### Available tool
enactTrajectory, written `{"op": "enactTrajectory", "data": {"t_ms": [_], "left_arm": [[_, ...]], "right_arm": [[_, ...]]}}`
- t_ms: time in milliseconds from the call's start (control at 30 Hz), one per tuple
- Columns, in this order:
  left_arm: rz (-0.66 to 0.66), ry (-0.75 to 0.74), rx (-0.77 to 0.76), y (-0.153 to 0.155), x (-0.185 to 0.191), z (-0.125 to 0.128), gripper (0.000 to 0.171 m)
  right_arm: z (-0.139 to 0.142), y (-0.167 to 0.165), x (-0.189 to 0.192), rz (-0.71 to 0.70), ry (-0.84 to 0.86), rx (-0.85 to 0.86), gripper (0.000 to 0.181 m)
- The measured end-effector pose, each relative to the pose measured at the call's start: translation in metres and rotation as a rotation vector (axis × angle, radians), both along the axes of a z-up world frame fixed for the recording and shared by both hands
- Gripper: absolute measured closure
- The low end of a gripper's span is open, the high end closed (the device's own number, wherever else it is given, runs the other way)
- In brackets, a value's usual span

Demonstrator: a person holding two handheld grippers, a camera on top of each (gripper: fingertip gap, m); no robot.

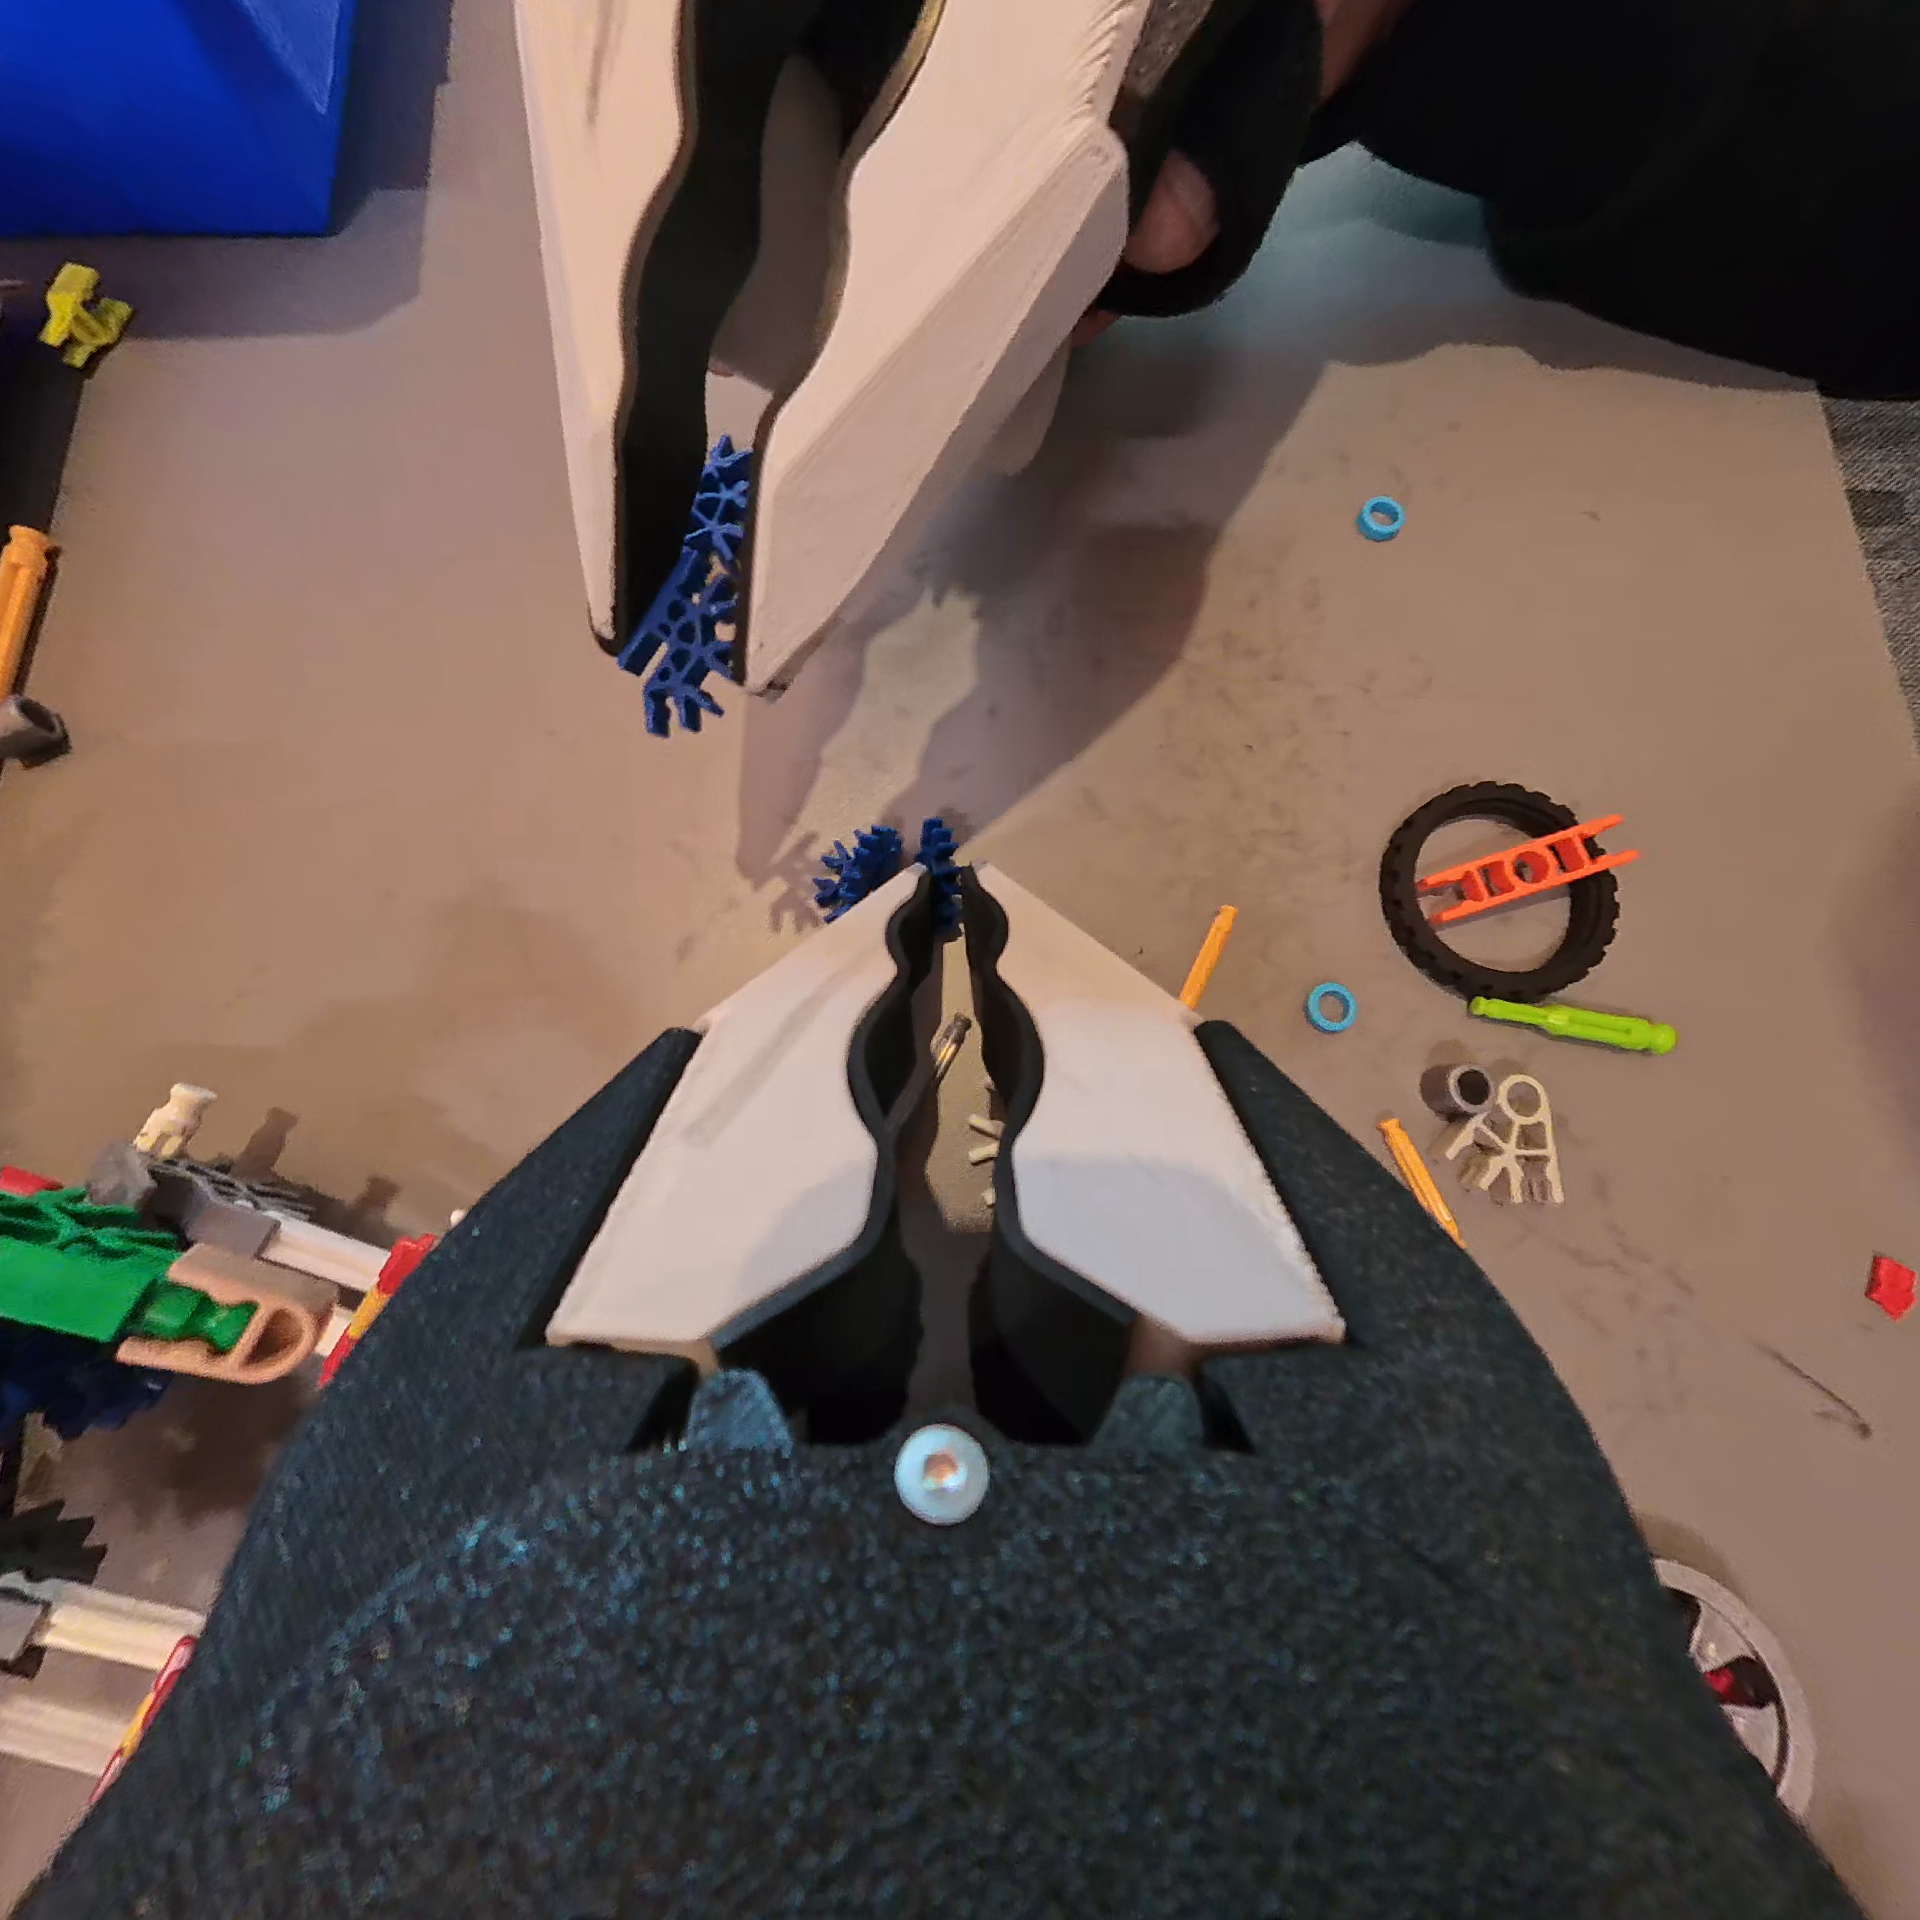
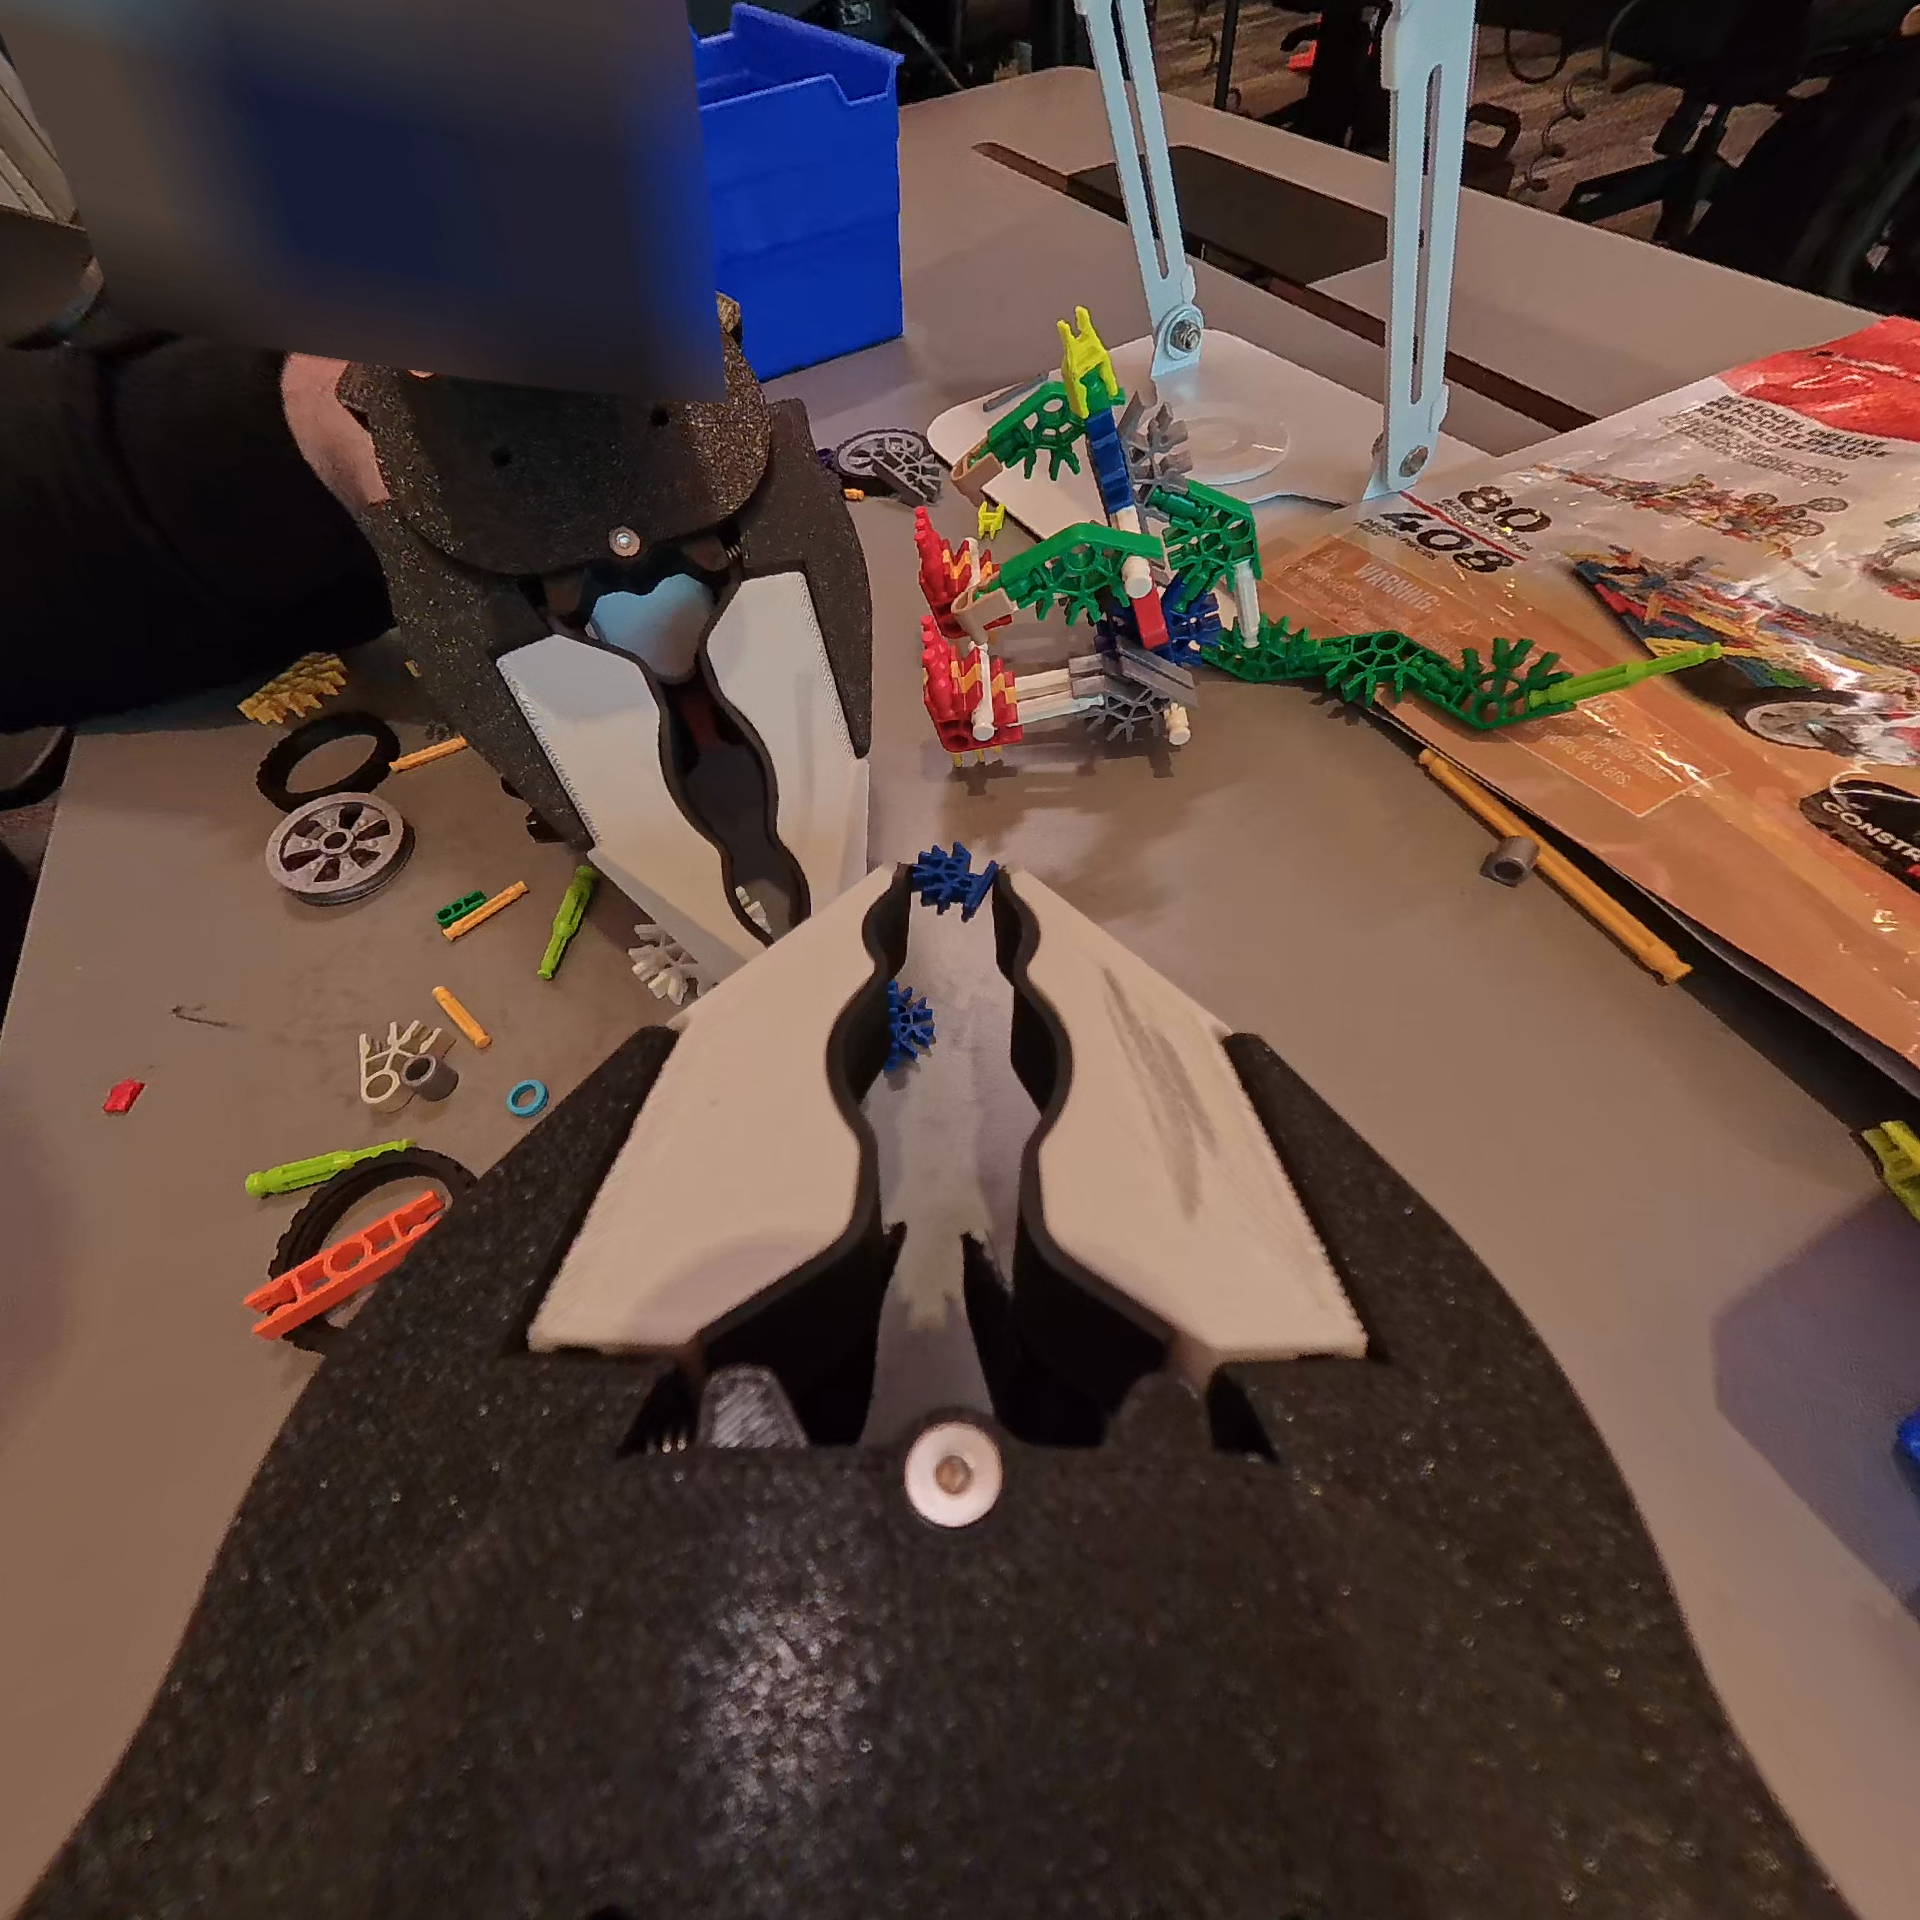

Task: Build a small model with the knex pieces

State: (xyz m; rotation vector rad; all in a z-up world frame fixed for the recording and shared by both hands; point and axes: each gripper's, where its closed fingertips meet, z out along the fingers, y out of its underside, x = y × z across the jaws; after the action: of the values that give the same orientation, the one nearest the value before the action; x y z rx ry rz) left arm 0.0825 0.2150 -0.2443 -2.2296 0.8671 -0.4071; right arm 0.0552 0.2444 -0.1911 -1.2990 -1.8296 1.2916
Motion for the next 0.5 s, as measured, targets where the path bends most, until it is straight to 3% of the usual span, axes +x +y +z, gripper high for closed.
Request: {"op": "enactTrajectory", "data": {"t_ms": [233,500], "left_arm": [[-0.062,-0.126,-0.058,-0.01,0.015,0.005,0.17],[-0.025,-0.083,-0.059,-0.006,0.005,-0.003,0.169]], "right_arm": [[0.0,0.0,0.0,0.0,0.001,0.001,0.166],[0.0,0.0,0.0,0.0,-0.001,0.001,0.166]]}}
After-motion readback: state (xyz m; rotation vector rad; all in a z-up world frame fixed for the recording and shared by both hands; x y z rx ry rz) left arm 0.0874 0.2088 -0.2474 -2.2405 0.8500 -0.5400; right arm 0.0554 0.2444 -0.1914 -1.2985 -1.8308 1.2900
